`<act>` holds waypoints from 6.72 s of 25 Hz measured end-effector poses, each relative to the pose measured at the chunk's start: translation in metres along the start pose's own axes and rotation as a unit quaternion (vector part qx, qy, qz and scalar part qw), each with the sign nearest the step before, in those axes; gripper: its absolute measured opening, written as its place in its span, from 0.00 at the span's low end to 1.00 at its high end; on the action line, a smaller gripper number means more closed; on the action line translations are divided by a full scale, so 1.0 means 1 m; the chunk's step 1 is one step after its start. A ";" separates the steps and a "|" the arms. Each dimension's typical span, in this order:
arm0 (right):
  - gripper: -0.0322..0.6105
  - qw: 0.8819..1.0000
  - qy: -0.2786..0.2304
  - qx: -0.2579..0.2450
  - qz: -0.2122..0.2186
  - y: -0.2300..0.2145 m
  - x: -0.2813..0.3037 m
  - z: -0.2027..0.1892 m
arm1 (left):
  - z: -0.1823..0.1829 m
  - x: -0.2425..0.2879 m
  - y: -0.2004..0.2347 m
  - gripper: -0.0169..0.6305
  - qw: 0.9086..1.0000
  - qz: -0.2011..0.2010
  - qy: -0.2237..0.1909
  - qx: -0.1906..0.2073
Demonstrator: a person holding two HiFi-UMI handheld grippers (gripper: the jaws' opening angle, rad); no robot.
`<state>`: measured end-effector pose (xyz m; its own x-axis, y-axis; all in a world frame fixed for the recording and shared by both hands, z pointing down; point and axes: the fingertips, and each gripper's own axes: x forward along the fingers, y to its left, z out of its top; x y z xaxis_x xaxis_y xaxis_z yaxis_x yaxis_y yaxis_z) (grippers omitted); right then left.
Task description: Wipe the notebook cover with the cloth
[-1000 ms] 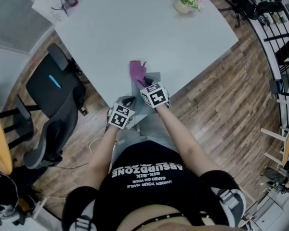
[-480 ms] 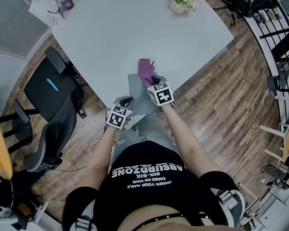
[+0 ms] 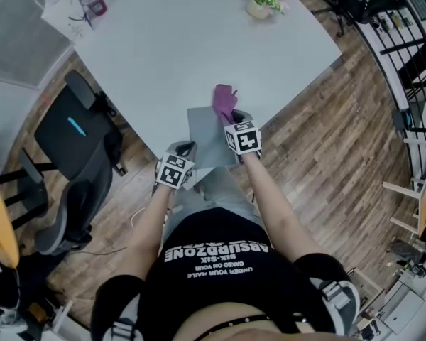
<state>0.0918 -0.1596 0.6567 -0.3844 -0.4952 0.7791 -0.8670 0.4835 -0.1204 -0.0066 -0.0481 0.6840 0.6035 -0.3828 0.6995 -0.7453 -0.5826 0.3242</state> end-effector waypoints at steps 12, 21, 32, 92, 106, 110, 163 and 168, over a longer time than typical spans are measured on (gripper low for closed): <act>0.20 0.999 -0.016 0.024 -0.016 0.001 -0.015 -0.021 | 0.002 -0.001 -0.001 0.05 1.000 -0.004 -0.001 0.009; 0.20 0.997 -0.022 0.065 -0.023 0.007 -0.029 -0.041 | 0.003 -0.001 -0.001 0.05 1.000 -0.007 -0.006 0.017; 0.20 0.997 -0.011 0.064 -0.039 0.021 -0.018 -0.029 | 0.003 -0.002 -0.002 0.05 1.000 0.000 -0.007 0.017; 0.20 0.993 -0.026 0.018 0.114 0.130 -0.024 -0.056 | -0.044 -0.021 -0.053 0.05 0.999 0.010 0.020 0.032; 0.20 0.996 -0.027 0.038 0.081 0.095 -0.035 -0.063 | -0.043 -0.021 -0.054 0.05 0.999 0.018 0.016 0.031; 0.20 0.996 -0.029 0.049 0.062 0.080 -0.039 -0.065 | -0.044 -0.022 -0.053 0.05 0.999 0.019 0.015 0.032; 0.20 0.993 -0.019 0.117 -0.006 0.068 -0.085 -0.115 | -0.074 -0.046 -0.052 0.05 1.000 0.022 0.008 0.017; 0.20 0.995 -0.011 0.100 0.016 0.099 -0.073 -0.109 | -0.082 -0.050 -0.053 0.05 0.999 0.024 0.017 0.019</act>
<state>0.0687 0.0035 0.6550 -0.4179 -0.4992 0.7591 -0.8991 0.3471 -0.2667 -0.0207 0.0613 0.6840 0.5569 -0.3859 0.7355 -0.7609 -0.5921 0.2654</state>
